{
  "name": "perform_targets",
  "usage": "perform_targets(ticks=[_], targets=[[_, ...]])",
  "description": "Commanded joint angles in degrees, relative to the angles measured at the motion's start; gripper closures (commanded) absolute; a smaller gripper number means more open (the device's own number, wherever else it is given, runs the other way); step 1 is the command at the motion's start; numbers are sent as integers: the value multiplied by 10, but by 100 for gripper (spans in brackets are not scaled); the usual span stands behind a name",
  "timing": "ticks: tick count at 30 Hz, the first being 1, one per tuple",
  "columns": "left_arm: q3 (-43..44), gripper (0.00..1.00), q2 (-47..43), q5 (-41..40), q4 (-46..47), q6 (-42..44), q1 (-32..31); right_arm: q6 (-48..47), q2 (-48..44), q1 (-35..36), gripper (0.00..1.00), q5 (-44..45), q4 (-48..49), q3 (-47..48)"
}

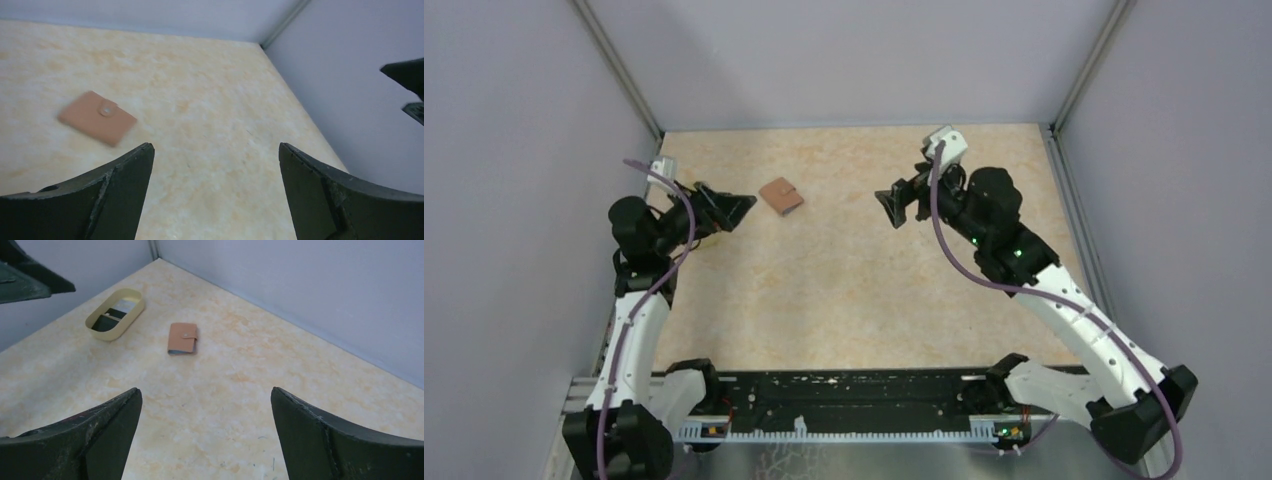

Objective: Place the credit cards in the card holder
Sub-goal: Reset both arms

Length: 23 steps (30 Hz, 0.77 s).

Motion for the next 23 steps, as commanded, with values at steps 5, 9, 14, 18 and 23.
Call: perform_targets(ticks=[5, 9, 14, 18, 23], targets=[[-95, 1, -77, 184, 135, -168, 1, 54, -141, 2, 2, 110, 64, -139], [-138, 1, -137, 167, 161, -168, 1, 83, -180, -41, 2, 77, 79, -163], [-203, 1, -183, 151, 213, -226, 2, 92, -191, -56, 2, 79, 80, -168], [-244, 1, -195, 146, 223, -233, 2, 94, -184, -56, 2, 76, 80, -180], [-247, 1, -186, 174, 214, -211, 1, 96, -173, -55, 2, 53, 80, -177]])
